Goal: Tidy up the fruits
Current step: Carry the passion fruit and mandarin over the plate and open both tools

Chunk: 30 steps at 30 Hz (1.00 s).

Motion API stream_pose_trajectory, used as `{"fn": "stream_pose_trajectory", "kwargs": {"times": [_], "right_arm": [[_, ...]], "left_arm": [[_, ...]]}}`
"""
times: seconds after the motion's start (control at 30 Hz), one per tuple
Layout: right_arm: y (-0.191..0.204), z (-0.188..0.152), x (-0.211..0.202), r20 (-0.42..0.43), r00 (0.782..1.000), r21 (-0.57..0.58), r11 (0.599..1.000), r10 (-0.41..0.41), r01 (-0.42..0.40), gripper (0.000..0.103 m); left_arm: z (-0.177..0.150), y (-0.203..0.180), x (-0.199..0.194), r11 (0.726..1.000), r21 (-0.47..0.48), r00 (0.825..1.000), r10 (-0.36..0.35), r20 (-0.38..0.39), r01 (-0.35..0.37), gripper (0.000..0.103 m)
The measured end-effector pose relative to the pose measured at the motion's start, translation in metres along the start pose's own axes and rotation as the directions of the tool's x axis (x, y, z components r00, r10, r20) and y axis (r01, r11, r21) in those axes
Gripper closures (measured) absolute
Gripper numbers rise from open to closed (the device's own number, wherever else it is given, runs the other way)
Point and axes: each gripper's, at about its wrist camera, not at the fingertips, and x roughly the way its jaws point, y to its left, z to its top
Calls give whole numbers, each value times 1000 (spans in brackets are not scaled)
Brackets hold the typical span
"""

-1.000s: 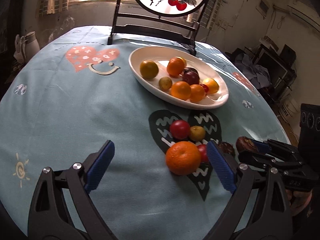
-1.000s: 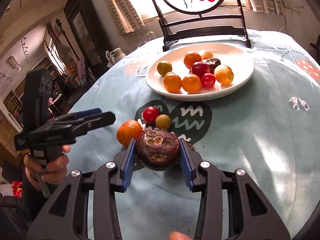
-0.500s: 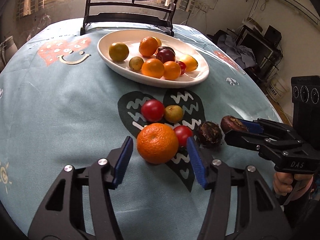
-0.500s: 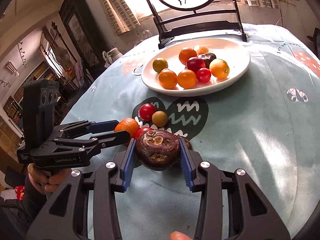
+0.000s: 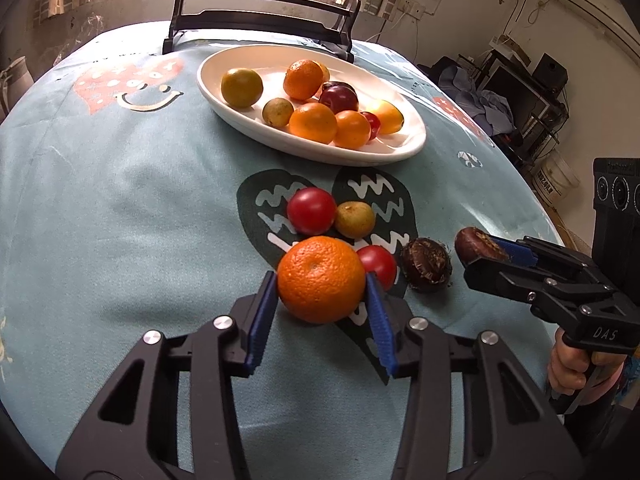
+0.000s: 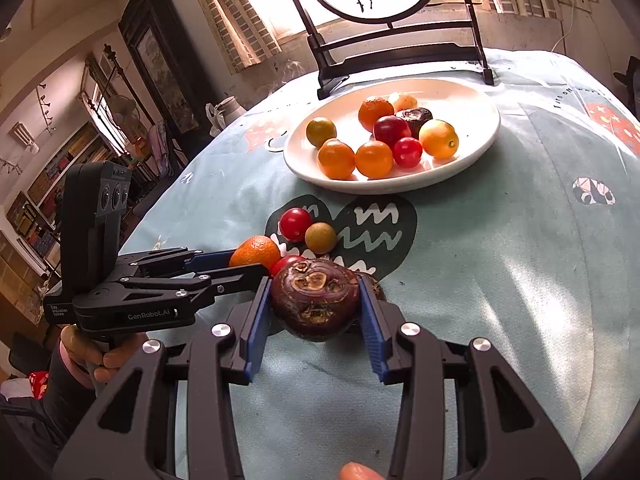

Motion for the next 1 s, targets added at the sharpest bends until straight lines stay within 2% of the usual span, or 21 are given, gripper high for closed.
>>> {"fn": "stream_pose_trajectory", "kwargs": {"times": [0.13,0.23,0.37,0.43,0.5,0.57,0.63,0.8,0.9,1.0], "right_arm": [[1,0,0,4,1000,-9,1000,10,-10,60],[4,0,-1,9,999,-16,999,53,-52,60],[7,9,-7,58,993,-20,995,99,-97,60],[4,23,-10,108,992,-16,998,67,-66,60],[-2,42,-11,175,985,-22,1000,-13,17,60],[-12,61,-7,233,968,-17,995,-96,103,61],[-27,80,1,260,955,8,989,-144,147,61],[-72,114,34,236,947,98,975,-218,200,61],[-93,125,49,209,953,132,972,-220,196,61],[-103,133,61,197,950,121,968,-242,222,61]], "left_arm": [[1,1,-6,999,-4,999,37,31,-37,58],[0,4,-15,999,-17,998,29,58,-28,59],[11,0,-25,1000,-4,996,20,88,-20,58],[26,-6,-28,999,28,993,42,108,-45,59],[47,-12,-28,996,55,988,68,137,-76,59],[72,-15,-23,993,64,984,84,159,-96,59],[96,-15,-14,994,62,983,81,163,-93,59],[145,-4,28,983,53,975,168,147,-178,59],[164,9,49,979,31,972,198,126,-203,59],[177,18,65,976,23,970,213,114,-217,59]]}}
